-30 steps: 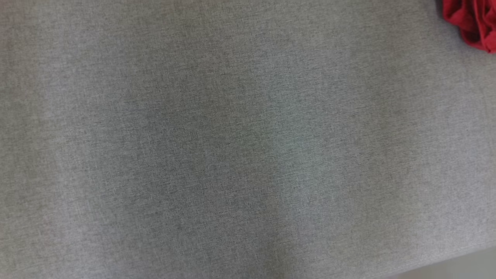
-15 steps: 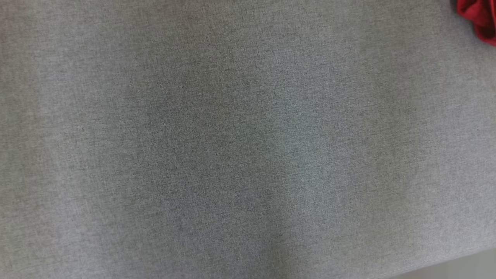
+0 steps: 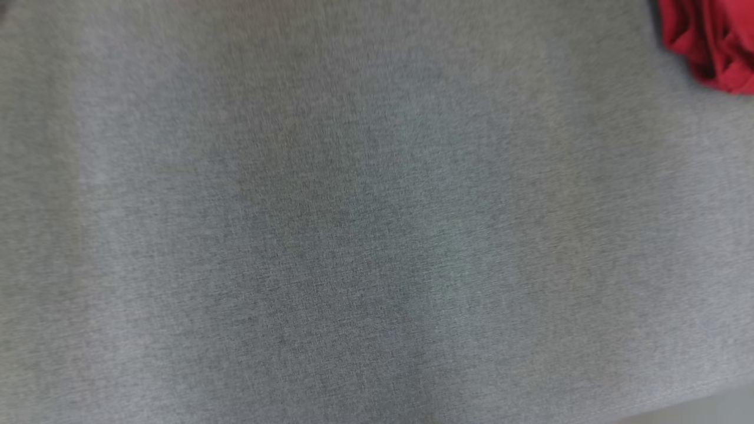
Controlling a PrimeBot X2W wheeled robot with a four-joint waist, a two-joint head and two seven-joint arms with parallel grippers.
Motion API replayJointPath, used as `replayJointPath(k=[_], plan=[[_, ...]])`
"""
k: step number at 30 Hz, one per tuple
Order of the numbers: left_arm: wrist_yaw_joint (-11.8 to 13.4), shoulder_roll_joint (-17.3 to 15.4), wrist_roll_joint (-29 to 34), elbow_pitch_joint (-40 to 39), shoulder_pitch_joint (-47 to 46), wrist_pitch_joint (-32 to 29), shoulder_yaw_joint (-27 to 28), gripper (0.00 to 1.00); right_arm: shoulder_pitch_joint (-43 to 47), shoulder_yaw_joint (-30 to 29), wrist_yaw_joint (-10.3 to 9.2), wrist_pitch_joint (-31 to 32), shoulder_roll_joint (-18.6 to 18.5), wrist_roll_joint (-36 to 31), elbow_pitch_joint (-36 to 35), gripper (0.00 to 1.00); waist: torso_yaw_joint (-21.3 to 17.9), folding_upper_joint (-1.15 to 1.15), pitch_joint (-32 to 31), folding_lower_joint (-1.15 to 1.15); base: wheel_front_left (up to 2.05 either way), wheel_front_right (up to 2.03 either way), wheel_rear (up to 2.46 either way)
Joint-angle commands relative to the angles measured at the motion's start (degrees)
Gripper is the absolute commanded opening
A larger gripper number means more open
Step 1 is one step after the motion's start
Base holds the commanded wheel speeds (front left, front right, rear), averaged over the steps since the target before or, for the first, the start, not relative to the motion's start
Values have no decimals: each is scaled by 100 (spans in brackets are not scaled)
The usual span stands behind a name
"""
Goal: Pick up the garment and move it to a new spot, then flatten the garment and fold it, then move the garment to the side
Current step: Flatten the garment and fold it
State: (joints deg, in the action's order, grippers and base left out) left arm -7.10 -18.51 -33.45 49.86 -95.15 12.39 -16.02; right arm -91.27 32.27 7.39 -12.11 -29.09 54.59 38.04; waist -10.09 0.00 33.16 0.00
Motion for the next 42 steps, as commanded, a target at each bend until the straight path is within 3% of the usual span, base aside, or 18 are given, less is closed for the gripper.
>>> replayJointPath(k=[1,9,12,17,26,35,42], plan=[[-18,-14,-138,-71,315,52,25,0,339,35,14,-36,-161,62,-207,0,45,0,-320,0,0,0,0],[30,-226,-573,-1359,2858,254,295,0,3063,-165,14,-112,-843,324,-1791,0,64,0,-1036,0,0,0,0],[321,-174,-714,-2311,4310,273,535,0,4478,-645,13,-116,-973,403,-2328,0,147,0,-1311,0,0,0,0],[687,8,-891,-3501,6028,282,877,0,6183,-1291,8,76,-802,355,-2839,0,254,0,-1551,0,0,0,0],[983,266,-932,-4294,8285,282,779,0,8695,-2422,8,656,56,-175,-3601,0,404,0,-1969,0,0,0,0],[919,620,-1061,-4027,9503,283,947,0,9990,-2979,8,1411,876,-735,-4067,0,342,0,-2334,0,0,0,0],[802,850,-758,-3846,10043,282,1054,0,10883,-3172,8,2017,1449,-1014,-4351,0,368,0,-2490,0,0,0,0]])
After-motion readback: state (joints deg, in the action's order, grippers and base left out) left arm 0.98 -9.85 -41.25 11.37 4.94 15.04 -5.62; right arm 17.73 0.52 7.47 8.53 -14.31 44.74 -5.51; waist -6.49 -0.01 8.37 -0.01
